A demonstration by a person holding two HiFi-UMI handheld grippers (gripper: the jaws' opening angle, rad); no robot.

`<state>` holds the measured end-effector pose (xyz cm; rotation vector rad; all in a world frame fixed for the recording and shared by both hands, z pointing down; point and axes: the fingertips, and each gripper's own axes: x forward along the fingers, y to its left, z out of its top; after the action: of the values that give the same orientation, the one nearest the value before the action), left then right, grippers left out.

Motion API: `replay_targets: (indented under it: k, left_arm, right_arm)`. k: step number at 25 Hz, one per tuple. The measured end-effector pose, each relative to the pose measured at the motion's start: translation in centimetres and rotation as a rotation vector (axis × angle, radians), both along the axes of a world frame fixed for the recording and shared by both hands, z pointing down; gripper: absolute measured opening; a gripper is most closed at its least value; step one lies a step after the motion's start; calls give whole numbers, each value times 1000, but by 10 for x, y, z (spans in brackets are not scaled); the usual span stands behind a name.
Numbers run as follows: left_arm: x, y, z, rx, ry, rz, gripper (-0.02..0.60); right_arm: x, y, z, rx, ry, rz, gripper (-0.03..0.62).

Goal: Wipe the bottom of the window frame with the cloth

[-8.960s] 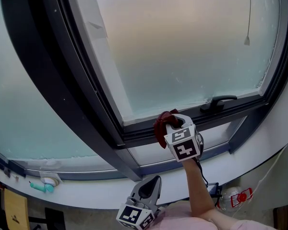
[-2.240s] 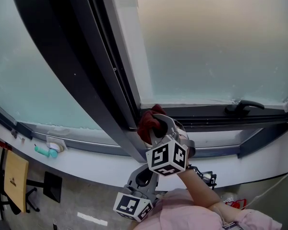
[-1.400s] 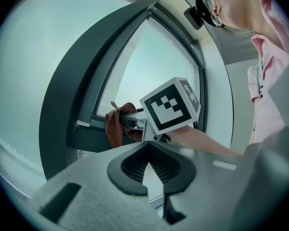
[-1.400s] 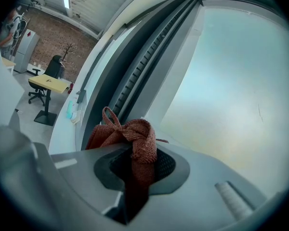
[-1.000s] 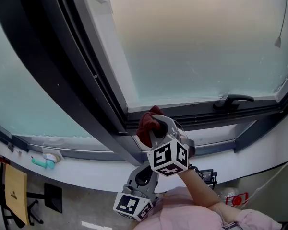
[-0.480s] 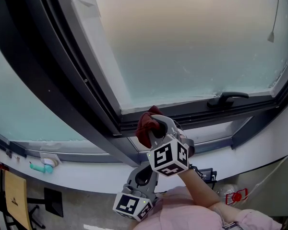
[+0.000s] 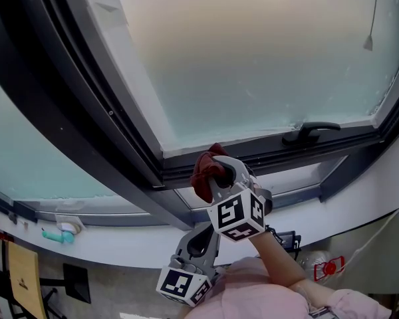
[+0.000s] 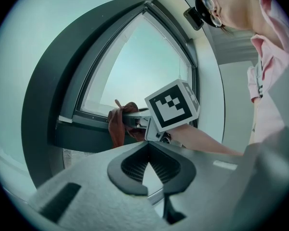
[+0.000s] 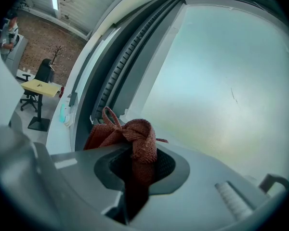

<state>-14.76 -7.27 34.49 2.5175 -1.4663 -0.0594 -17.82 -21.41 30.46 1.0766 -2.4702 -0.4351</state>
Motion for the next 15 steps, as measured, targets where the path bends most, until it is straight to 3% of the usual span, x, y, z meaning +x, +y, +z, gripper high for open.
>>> replay_targets:
  k: [15]
  left_arm:
    - [7,-4,0,-5,-10,36,-3]
  right_arm:
    - [11,-3,-1,-12,-25,18,58]
